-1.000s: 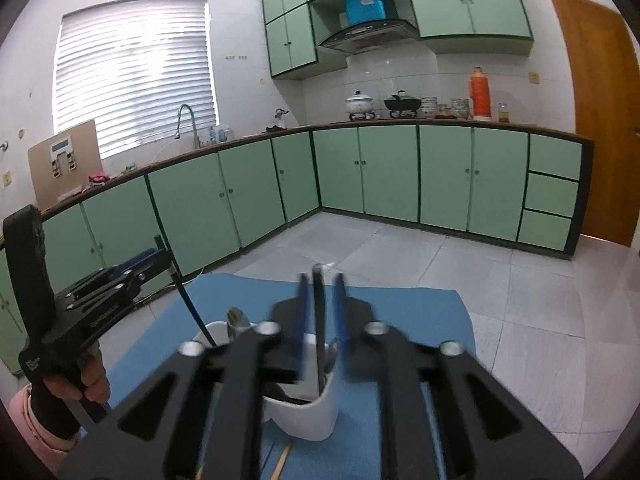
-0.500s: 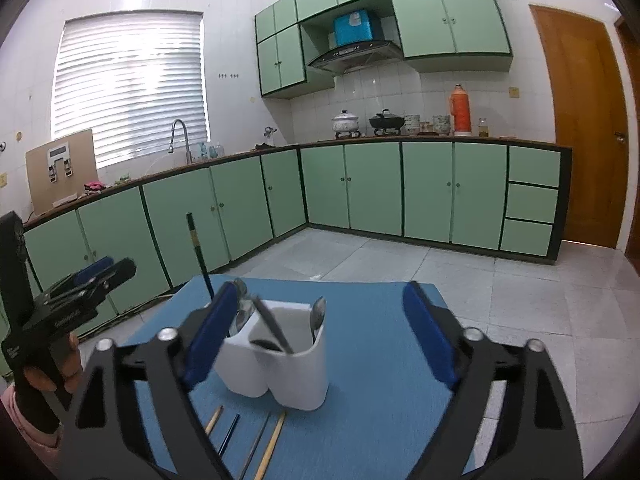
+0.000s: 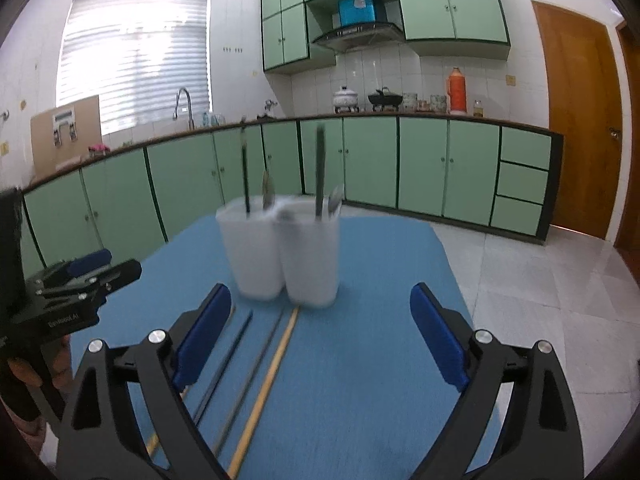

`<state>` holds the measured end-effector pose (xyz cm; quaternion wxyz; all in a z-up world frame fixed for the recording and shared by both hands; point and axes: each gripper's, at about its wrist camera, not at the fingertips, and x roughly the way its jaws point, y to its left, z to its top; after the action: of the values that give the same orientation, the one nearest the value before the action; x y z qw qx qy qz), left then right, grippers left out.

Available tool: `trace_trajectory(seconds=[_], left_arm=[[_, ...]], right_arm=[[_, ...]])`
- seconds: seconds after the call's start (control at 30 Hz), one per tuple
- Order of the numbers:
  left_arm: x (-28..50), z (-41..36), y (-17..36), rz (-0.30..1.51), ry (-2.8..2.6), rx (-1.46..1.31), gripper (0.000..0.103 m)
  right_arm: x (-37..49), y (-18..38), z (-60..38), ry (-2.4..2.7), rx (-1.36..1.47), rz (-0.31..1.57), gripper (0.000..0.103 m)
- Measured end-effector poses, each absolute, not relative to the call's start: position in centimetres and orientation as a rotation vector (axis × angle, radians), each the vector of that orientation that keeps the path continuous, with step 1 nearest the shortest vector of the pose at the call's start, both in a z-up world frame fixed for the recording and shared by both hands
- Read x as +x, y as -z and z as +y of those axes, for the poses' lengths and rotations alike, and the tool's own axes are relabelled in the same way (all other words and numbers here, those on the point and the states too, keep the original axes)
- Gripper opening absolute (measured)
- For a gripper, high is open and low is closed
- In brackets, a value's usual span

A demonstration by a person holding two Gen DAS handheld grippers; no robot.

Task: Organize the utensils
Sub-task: 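Open both tools and move them back over the remaining chopsticks, then grasp a wooden chopstick with the right tool while the left tool grasps another wooden chopstick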

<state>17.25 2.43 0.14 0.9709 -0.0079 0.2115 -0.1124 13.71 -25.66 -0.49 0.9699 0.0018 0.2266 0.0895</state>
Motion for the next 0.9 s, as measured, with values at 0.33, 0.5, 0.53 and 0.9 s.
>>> trace_trajectory(seconds=[0.33,0.5,0.53,0.9], left_arm=[[11.0,1.6,4.3,0.486,0.206,0.067,0.088],[9.1,1.4,6.2,0.529,0.192,0.067,0.088],[8.8,1.5,6.4,0.531,0.19,0.067,0.088],[6.7,1.8,7.3,0.539,0.175,0.064,0.088]], right_arm=[[7.9,6.7,-22.9,-0.164,-0.012,0.532,0.088],[6.5,8.1,-22.5,-0.15,-0.008,0.56,0.088],[6.3,8.3,-22.4,-0.15,-0.006,0.561,0.088],[5.1,9.9,-21.1,-0.146,-0.055,0.544,0.048]])
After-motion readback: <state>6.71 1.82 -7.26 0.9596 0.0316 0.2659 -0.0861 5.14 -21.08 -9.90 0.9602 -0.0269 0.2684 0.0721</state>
